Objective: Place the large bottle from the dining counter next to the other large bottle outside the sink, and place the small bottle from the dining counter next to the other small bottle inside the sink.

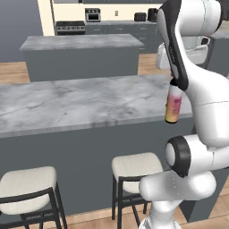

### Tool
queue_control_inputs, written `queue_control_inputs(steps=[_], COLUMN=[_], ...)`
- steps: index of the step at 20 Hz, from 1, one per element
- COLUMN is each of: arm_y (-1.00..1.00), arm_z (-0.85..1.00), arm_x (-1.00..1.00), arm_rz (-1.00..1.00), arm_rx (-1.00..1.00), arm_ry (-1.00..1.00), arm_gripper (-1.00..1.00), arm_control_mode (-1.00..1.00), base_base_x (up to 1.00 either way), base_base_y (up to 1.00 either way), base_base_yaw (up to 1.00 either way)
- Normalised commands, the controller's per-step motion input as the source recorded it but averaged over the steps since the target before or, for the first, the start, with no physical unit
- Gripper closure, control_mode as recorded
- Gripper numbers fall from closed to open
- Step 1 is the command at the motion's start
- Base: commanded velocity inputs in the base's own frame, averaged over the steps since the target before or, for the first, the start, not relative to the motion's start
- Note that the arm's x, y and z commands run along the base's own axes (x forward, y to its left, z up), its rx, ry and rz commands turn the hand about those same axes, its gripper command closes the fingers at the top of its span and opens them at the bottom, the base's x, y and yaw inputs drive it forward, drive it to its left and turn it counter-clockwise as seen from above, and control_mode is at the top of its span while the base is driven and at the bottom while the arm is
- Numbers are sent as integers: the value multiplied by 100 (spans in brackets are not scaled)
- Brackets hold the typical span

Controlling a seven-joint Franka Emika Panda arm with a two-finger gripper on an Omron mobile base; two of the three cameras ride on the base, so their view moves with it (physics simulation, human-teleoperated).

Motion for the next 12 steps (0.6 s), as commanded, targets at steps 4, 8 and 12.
queue_control_inputs(steps=[4,8,12], arm_y=[0,0,0], arm_z=[-4,0,0], arm_x=[-12,0,0], arm_rz=[0,0,0], arm_rx=[0,0,0], arm_ry=[-4,0,0], arm_gripper=[100,100,100], arm_control_mode=[-100,-100,-100], base_base_x=[0,0,0], base_base_y=[0,0,0], base_base_yaw=[0,0,0])
